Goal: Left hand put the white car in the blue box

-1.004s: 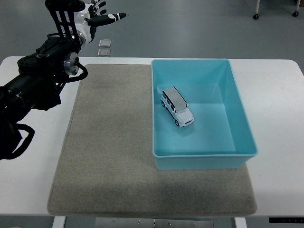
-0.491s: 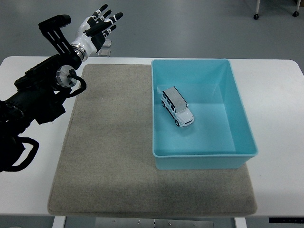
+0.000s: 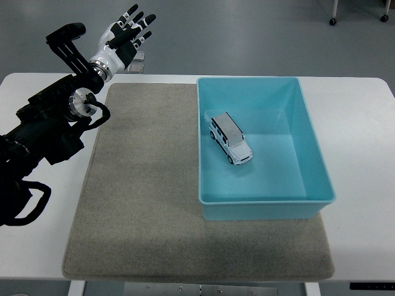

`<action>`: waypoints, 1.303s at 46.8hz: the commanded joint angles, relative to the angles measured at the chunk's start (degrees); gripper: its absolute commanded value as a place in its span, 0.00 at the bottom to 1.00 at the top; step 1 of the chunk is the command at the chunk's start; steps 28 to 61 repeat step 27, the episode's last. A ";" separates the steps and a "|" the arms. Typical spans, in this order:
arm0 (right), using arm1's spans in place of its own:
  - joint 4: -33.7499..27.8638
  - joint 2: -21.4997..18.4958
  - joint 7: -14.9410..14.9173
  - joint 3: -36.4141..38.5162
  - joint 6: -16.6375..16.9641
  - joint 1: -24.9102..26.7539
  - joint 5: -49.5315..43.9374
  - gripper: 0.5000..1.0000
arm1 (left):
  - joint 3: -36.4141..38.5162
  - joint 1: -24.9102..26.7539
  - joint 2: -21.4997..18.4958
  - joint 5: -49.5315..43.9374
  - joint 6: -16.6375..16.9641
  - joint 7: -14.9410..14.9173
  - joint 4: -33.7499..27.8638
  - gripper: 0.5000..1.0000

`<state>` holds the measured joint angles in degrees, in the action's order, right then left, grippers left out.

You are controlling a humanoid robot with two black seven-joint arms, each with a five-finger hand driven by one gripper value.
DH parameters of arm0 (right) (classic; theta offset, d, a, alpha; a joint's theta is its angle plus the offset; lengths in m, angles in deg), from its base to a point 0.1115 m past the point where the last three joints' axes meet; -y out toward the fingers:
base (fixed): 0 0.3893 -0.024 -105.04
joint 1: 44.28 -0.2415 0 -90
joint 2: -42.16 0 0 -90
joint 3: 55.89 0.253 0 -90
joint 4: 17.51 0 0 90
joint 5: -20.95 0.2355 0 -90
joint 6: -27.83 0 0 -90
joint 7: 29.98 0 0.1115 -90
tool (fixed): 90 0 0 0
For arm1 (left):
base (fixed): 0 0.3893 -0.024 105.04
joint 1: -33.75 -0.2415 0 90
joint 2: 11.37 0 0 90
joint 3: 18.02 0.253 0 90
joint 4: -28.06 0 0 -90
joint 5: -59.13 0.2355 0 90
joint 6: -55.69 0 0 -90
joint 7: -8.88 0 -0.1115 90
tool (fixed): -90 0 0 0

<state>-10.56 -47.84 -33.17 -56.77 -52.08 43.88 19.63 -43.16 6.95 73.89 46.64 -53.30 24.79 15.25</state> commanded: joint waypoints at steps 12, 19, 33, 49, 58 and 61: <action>0.00 0.00 0.02 0.00 0.02 0.00 0.00 0.87 | 0.01 -0.79 -0.37 0.09 0.01 0.00 0.33 1.00; 0.00 0.00 0.02 0.00 -0.07 0.00 0.00 0.87 | -0.08 -0.88 -0.37 0.00 0.01 0.00 0.24 1.00; 2.02 0.00 -0.07 0.00 0.98 -0.09 -0.26 0.87 | 0.01 -0.97 -0.45 0.18 0.01 0.00 0.33 1.00; 2.02 0.00 -0.07 0.00 0.98 -0.09 -0.26 0.87 | 0.01 -0.97 -0.45 0.18 0.01 0.00 0.33 1.00; 2.02 0.00 -0.07 0.00 0.98 -0.09 -0.26 0.87 | 0.01 -0.97 -0.45 0.18 0.01 0.00 0.33 1.00; 2.02 0.00 -0.07 0.00 0.98 -0.09 -0.26 0.87 | 0.01 -0.97 -0.45 0.18 0.01 0.00 0.33 1.00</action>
